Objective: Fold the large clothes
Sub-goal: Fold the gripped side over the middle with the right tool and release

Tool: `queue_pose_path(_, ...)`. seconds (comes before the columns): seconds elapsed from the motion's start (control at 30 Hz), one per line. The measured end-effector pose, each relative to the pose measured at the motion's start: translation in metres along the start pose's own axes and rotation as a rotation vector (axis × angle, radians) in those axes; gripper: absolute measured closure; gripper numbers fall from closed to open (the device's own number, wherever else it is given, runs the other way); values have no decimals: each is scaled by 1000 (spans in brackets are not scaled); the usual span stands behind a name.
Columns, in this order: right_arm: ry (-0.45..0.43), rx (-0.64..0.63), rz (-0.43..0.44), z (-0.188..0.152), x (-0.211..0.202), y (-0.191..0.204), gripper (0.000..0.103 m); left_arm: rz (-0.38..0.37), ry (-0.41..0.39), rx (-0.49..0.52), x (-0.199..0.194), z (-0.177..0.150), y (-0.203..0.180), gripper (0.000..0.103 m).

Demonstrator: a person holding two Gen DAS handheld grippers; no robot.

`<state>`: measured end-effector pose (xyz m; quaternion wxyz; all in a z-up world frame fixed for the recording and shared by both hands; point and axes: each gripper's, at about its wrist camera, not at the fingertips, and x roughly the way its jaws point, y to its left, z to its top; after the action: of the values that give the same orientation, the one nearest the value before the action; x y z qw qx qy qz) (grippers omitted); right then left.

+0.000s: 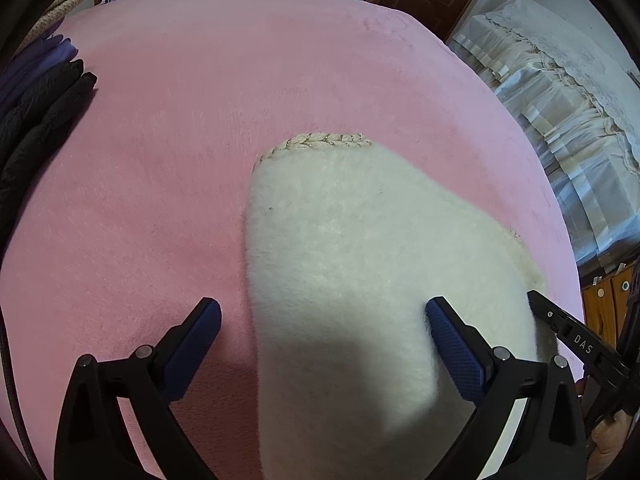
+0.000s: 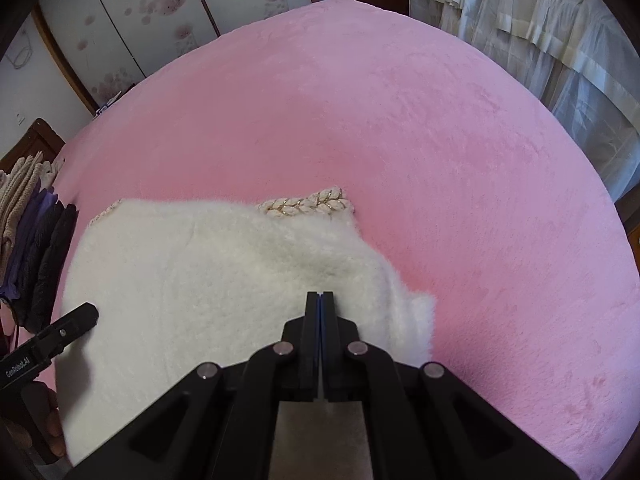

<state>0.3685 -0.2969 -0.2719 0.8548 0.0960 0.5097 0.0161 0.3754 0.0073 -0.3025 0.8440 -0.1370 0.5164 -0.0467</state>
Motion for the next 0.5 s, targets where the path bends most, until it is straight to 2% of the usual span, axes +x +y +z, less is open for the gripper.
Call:
queue_pose_path(0.33,-38,-15,-38,-9,-1,6,103,27,-27,-7,-5,-4,-10,1)
queue_pose_path(0.5,-27,-13,-31,-13,-11,12,100,58,-62,-35,-28,-18,-20,1)
